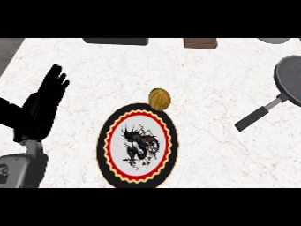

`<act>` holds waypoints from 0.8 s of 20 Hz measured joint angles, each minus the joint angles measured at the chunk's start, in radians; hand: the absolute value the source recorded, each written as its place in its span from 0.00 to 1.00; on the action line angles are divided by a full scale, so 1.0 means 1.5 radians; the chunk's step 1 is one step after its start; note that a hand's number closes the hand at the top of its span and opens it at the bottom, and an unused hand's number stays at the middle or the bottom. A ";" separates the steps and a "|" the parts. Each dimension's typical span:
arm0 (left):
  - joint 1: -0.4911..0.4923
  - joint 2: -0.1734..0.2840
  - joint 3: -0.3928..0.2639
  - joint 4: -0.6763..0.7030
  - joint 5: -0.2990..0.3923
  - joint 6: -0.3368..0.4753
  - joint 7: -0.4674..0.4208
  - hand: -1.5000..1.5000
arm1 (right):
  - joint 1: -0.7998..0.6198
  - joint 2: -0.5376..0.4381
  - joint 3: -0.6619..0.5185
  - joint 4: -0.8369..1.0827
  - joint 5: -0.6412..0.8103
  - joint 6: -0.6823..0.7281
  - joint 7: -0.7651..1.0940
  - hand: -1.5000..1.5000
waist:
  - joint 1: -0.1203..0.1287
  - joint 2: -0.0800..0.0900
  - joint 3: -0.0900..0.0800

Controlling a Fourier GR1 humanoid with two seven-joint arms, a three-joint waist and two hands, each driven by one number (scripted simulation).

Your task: Pick the bell pepper from the plate and place it in the pan

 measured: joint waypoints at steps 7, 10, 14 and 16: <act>0.009 0.002 0.009 -0.001 0.000 0.004 0.004 0.50 | 0.020 0.035 -0.063 -0.065 -0.102 -0.105 -0.141 0.00 | -0.015 -0.008 -0.001; 0.016 0.001 0.012 0.008 -0.006 0.007 -0.008 0.50 | 0.028 0.064 -0.100 -0.113 -0.174 -0.135 -0.216 0.00 | -0.026 -0.012 -0.002; 0.022 0.009 0.025 0.004 -0.001 0.006 -0.002 0.50 | 0.064 0.112 -0.140 -0.210 -0.288 -0.126 -0.326 0.00 | -0.042 -0.020 -0.003; 0.032 0.010 0.027 -0.007 -0.003 0.010 0.001 0.50 | 0.092 0.143 -0.149 -0.272 -0.341 -0.101 -0.376 0.00 | -0.049 -0.024 -0.004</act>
